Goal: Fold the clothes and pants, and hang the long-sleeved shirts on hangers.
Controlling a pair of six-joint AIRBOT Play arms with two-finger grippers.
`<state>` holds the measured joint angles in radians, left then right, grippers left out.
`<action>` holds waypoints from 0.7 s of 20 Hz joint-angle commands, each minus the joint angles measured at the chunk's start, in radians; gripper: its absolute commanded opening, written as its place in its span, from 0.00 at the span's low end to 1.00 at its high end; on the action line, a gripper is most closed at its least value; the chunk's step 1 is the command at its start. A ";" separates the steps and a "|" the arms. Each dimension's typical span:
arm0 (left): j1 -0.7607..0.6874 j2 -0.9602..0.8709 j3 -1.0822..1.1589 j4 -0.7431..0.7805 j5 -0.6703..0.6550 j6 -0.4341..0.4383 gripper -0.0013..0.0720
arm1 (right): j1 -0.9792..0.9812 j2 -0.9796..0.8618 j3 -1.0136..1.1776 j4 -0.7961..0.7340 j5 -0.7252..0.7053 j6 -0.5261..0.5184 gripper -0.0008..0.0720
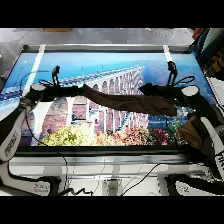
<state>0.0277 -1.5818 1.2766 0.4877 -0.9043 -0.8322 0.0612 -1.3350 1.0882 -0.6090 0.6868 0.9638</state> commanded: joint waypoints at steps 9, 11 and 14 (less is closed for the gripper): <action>0.005 0.511 0.032 0.193 -0.219 -0.024 0.03 | 0.362 -0.226 0.082 -0.055 -0.212 0.245 0.03; 0.005 0.521 0.032 0.194 -0.219 -0.024 0.03 | 0.446 -0.324 0.164 -0.026 -0.176 0.279 0.03; 0.005 0.507 0.032 0.271 -0.219 -0.024 0.03 | 0.564 -0.419 0.271 -0.022 -0.043 0.278 0.03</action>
<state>0.0319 -1.0874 1.3079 0.6971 -1.1194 -0.8562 0.5179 -1.6600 1.2709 -0.6472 0.5476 1.2140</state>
